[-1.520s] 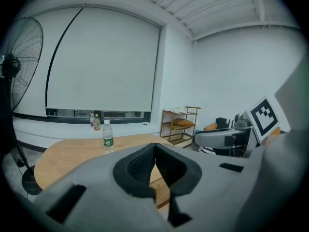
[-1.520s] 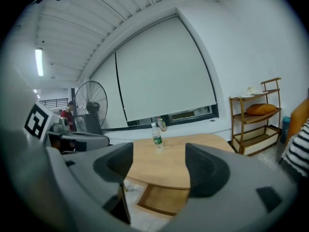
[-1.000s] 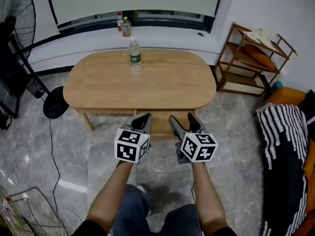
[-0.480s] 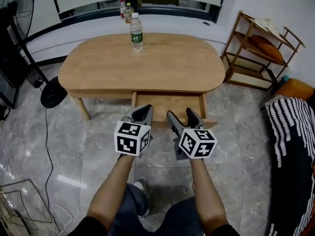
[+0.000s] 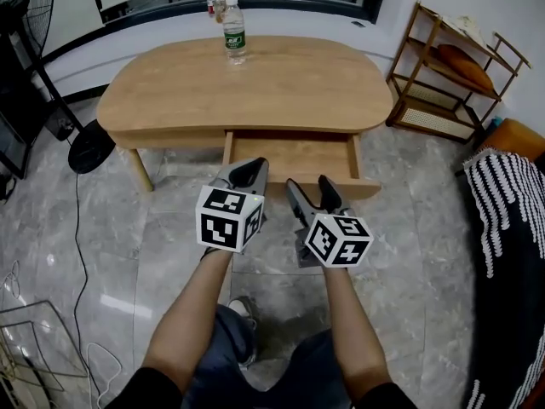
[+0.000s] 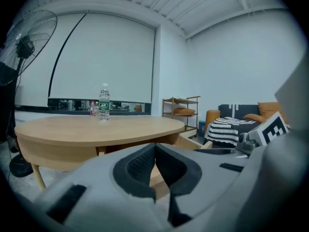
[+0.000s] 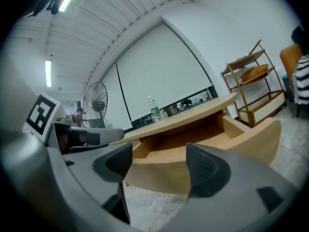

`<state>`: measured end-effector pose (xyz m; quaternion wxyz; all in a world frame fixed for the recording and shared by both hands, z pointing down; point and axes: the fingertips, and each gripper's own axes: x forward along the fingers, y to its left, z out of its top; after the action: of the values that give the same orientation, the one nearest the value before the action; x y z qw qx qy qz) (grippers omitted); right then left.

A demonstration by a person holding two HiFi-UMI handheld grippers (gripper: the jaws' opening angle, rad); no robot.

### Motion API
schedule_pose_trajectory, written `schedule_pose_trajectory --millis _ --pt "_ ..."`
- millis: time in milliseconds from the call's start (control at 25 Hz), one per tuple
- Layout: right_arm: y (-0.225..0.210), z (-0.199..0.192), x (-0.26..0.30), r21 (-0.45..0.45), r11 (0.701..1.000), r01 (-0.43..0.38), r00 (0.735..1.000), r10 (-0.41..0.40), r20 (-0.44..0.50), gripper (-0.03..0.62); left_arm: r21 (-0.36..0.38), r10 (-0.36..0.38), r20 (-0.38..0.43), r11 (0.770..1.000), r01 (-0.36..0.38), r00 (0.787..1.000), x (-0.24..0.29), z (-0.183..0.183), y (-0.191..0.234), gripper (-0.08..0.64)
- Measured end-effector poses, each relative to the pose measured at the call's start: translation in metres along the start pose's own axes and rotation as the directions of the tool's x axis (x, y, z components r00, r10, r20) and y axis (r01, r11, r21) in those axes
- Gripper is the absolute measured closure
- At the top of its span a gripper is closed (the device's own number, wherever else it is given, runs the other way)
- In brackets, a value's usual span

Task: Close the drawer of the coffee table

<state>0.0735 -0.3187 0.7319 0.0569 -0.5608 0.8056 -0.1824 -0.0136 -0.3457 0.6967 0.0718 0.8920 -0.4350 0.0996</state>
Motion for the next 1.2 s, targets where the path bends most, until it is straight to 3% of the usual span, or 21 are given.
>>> schedule_pose_trajectory --millis 400,640,920,1040,1200 --pt "-0.008 -0.027 -0.016 0.142 0.99 -0.004 0.998 -0.004 0.058 0.245 -0.006 0.034 0.024 0.999 -0.034 0.999 -0.019 0.007 0.006 0.557" --pt "-0.028 -0.063 -0.007 0.334 0.943 -0.017 0.996 -0.011 0.083 0.215 -0.04 0.038 0.028 0.999 -0.037 0.999 -0.027 0.001 0.002 0.557" --pt "-0.044 -0.094 0.006 0.508 0.859 -0.065 0.992 0.002 0.124 0.167 -0.02 0.047 0.001 0.999 -0.047 0.999 -0.032 -0.011 0.002 0.557" --pt "-0.052 -0.098 0.013 0.599 0.791 -0.126 0.983 0.018 0.183 0.156 -0.023 0.062 -0.007 0.998 -0.062 0.998 -0.036 -0.013 0.008 0.557" --pt "-0.056 -0.091 0.02 0.655 0.713 -0.249 0.953 0.059 0.297 0.158 0.033 0.051 -0.019 0.998 -0.051 0.998 -0.038 -0.014 0.007 0.557"
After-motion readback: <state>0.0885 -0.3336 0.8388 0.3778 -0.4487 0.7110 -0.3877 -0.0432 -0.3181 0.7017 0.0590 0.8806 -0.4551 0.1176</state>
